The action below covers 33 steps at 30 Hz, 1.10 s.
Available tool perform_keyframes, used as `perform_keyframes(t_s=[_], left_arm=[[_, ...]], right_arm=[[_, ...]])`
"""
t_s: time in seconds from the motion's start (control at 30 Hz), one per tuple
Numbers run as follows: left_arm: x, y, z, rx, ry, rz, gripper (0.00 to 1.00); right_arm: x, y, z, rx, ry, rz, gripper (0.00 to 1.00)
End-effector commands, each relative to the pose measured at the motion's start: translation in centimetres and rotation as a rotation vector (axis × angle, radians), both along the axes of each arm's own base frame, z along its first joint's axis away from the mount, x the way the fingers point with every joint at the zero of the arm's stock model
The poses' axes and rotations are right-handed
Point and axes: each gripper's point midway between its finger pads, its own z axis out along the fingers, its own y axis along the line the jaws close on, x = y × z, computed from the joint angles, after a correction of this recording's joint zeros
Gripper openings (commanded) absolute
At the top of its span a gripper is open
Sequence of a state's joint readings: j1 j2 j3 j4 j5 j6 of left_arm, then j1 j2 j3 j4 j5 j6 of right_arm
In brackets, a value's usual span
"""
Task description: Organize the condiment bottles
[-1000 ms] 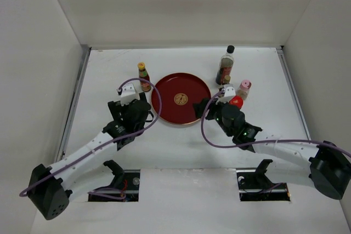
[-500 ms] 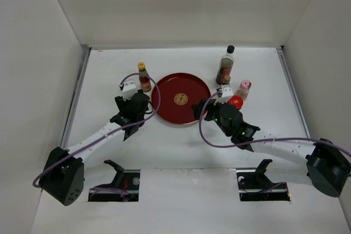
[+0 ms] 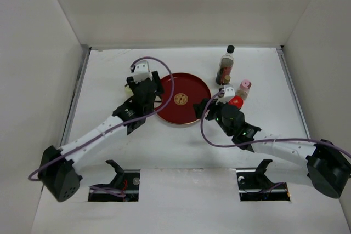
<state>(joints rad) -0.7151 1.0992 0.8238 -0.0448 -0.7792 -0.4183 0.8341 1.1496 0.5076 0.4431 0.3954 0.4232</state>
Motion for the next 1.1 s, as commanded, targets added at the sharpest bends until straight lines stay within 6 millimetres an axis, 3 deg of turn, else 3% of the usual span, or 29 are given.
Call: perform_keyframes(t_s=[0.0,0.17,0.27,0.37,0.57,0.77,0.83,0.9,1.07], left_arm=[[4.4,-4.1,3.8,-0.087,-0.113,-0.069,0.39],[10.0,-8.3,3.6,-0.120,-0.126,-0.141,0.40],[13.2,-10.3,2.4,-0.118,-0.109,-0.172,0.40],[15.1,-11.4,1.0,-0.104,-0.091,-0.179,0.41],[16.7,-13.0,-2.2,-0.063,-0.061,-0.194,0.47],[16.8,-13.5,-5.0,-0.048,-0.034,-0.196,0.73],[16.5,-13.4,-4.6,-0.053,-0.046,-0.197,0.84],[15.7,-13.0,-2.2,-0.074,-0.089,-0.196,0.90],[12.4,-10.3,3.9,-0.108,-0.185,-0.172,0.87]], right_arm=[[0.9,-1.0,2.1,0.080,-0.053,-0.048,0.90],[1.1,-2.2,2.3,0.088,-0.057,-0.084,0.89],[1.4,-3.0,2.2,0.094,-0.053,-0.108,0.89],[1.4,-3.1,2.3,0.096,-0.054,-0.110,0.89],[1.4,-3.3,2.4,0.098,-0.056,-0.114,0.90],[1.4,-3.7,2.6,0.105,-0.063,-0.122,0.91],[1.4,-3.8,2.5,0.104,-0.062,-0.123,0.91],[1.4,-3.8,2.5,0.104,-0.062,-0.123,0.91],[1.4,-3.6,2.5,0.103,-0.061,-0.120,0.91]])
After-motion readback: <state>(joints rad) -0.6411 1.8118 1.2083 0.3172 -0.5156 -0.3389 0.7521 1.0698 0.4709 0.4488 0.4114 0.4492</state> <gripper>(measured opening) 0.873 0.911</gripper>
